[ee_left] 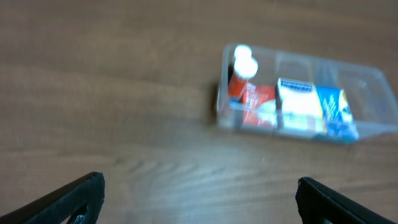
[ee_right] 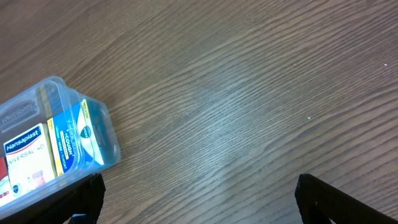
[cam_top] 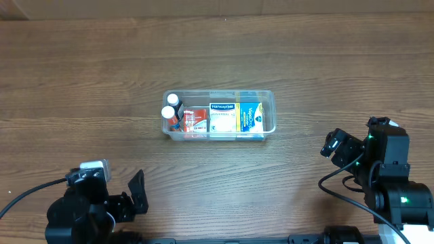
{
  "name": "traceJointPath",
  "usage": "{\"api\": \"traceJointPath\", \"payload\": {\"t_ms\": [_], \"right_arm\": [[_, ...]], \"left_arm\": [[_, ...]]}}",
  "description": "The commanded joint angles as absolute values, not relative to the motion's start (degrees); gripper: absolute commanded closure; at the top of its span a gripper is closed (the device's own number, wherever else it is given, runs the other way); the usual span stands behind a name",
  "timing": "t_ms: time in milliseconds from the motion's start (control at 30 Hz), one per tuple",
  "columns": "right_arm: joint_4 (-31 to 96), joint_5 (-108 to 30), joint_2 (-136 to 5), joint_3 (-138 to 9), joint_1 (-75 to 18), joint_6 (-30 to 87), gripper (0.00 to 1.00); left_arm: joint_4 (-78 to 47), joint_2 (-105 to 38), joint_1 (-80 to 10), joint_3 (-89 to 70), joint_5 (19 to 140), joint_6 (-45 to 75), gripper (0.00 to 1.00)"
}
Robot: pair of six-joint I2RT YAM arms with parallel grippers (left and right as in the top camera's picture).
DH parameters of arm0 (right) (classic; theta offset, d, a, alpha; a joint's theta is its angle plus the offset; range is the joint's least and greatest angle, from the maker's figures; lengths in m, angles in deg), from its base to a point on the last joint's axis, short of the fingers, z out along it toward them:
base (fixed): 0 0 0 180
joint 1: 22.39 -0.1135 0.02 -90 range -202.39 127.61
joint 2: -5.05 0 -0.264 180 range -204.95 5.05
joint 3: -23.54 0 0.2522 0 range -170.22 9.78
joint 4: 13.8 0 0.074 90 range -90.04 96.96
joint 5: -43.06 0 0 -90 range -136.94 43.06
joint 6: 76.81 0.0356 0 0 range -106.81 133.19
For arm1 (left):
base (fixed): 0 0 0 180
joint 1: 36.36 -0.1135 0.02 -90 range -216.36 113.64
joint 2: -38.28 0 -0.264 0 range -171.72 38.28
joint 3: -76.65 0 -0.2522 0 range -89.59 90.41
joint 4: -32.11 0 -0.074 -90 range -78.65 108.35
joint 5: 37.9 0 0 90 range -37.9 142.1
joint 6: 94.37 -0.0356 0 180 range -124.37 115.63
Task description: Pack container
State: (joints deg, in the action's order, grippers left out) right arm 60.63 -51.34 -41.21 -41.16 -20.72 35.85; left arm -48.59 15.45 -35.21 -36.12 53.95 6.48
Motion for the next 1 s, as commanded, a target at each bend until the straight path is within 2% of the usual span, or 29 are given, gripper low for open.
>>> {"api": "traceJointPath", "payload": {"t_ms": [0, 300, 400, 600, 800, 867, 967], "right_arm": [[60.23, -51.3, -41.47, -40.89, -20.83, 36.09, 0.0], [59.6, -50.12, -42.3, -40.72, -20.83, 35.13, 0.0], [52.23, -45.16, -37.69, -37.35, -21.05, 26.01, 0.0], [28.6, -41.81, -13.02, -12.85, -26.56, 24.87, 0.0], [7.14, -41.7, 0.91, 1.77, -27.96, 16.85, 0.0], [3.4, -41.68, 4.45, 5.92, -27.96, 10.6, 0.0], [4.82, -41.86, 4.91, 9.33, -27.89, 7.98, 0.0]], "left_arm": [[-51.6, 15.86, -35.04, -36.67, 53.16, 7.66, 0.0], [-51.6, 15.86, -35.04, -36.67, 53.16, 7.66, 0.0], [-51.6, 15.86, -35.04, -36.67, 53.16, 7.66, 0.0], [-51.6, 15.86, -35.04, -36.67, 53.16, 7.66, 0.0], [-51.6, 15.86, -35.04, -36.67, 53.16, 7.66, 0.0], [-51.6, 15.86, -35.04, -36.67, 53.16, 7.66, 0.0], [-51.6, 15.86, -35.04, -36.67, 53.16, 7.66, 0.0]]}}
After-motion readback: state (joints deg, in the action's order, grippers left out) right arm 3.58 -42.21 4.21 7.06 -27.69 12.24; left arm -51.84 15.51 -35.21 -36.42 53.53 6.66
